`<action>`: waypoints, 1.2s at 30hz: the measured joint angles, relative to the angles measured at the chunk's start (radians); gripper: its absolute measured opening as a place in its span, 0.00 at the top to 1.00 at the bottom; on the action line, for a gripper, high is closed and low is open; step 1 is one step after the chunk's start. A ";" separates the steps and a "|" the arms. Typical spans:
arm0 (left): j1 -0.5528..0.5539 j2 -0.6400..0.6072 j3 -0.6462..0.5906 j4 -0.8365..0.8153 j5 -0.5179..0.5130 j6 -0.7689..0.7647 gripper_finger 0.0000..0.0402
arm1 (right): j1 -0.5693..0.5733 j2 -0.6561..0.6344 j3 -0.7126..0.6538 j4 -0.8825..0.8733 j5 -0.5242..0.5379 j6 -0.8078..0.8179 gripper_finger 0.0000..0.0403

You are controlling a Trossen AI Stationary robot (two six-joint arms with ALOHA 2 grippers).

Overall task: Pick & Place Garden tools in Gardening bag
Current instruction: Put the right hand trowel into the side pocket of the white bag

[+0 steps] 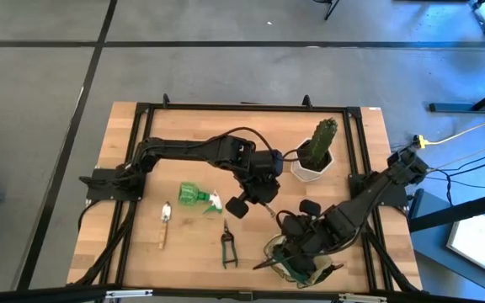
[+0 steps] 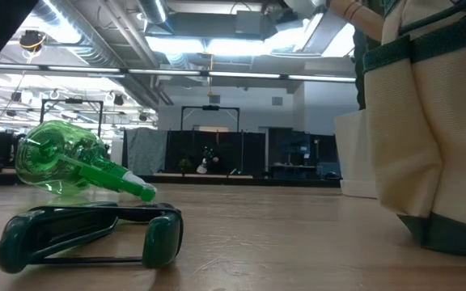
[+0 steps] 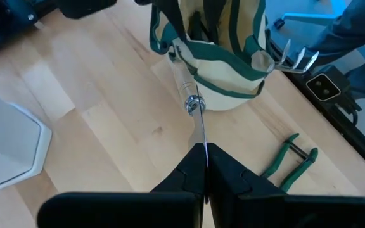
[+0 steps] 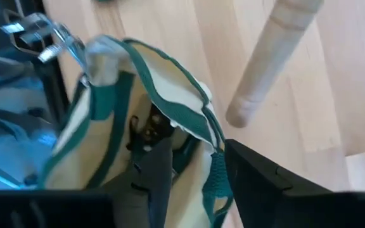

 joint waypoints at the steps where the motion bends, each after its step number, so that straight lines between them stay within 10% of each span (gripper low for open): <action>1: 0.001 0.000 0.000 -0.004 0.000 0.000 1.00 | -0.001 0.005 0.000 -0.009 -0.002 -0.003 0.63; 28: 0.013 0.000 0.000 -0.009 0.019 0.019 1.00 | -0.007 0.065 -0.001 0.009 0.013 -0.012 0.58; 36: 0.013 0.000 0.000 -0.009 0.026 0.031 1.00 | -0.009 0.065 -0.001 -0.003 -0.033 0.047 0.82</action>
